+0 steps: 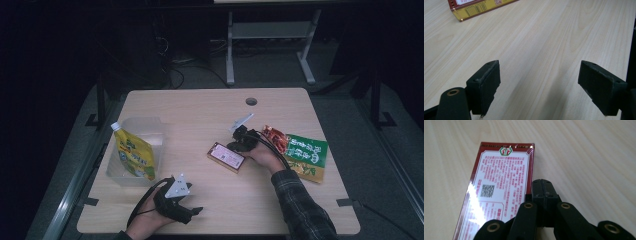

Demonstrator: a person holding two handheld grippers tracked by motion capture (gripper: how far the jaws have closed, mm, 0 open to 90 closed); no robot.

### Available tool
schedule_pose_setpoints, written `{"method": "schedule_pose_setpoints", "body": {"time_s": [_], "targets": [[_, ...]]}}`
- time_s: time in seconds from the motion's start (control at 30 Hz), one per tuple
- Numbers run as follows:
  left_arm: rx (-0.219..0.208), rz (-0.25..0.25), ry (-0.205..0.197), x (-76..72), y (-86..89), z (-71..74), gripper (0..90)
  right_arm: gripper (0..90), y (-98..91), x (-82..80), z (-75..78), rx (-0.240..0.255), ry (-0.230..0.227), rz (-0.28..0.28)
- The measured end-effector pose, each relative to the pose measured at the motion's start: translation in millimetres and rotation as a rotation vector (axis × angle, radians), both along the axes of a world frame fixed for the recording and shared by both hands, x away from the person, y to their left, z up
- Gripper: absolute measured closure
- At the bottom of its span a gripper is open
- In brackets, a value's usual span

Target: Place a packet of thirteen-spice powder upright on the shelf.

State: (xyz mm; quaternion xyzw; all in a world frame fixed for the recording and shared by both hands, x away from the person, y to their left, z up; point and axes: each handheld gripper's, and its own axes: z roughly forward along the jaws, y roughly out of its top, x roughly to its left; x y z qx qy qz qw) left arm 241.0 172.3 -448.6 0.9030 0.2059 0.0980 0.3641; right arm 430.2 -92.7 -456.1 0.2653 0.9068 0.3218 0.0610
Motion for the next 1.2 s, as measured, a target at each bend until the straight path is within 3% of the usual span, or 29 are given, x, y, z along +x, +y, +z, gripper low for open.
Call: {"method": "schedule_pose_setpoints", "body": {"time_s": [0.33, 0.73, 0.77, 1.2], "targets": [[0.001, 0.004, -0.002, 0.7, 0.7, -0.3, 17.4, 90.0, 2.1, -18.7, -0.3, 0.004, 0.013, 0.058], [-0.005, 0.016, 0.003, 1.0, 2.4, 0.7, 17.3, 90.0, 17.8, -33.7, -2.4, 0.025, 0.0, 0.183], [-0.007, 0.016, 0.003, 1.1, 2.4, 0.6, 17.3, 90.0, 21.9, -36.0, -3.2, 0.036, 0.002, 0.215], [-0.017, 0.029, -0.005, 2.4, 7.0, 3.3, 17.2, 90.0, 50.2, -57.8, -1.7, 0.05, 0.021, 0.385]]}}
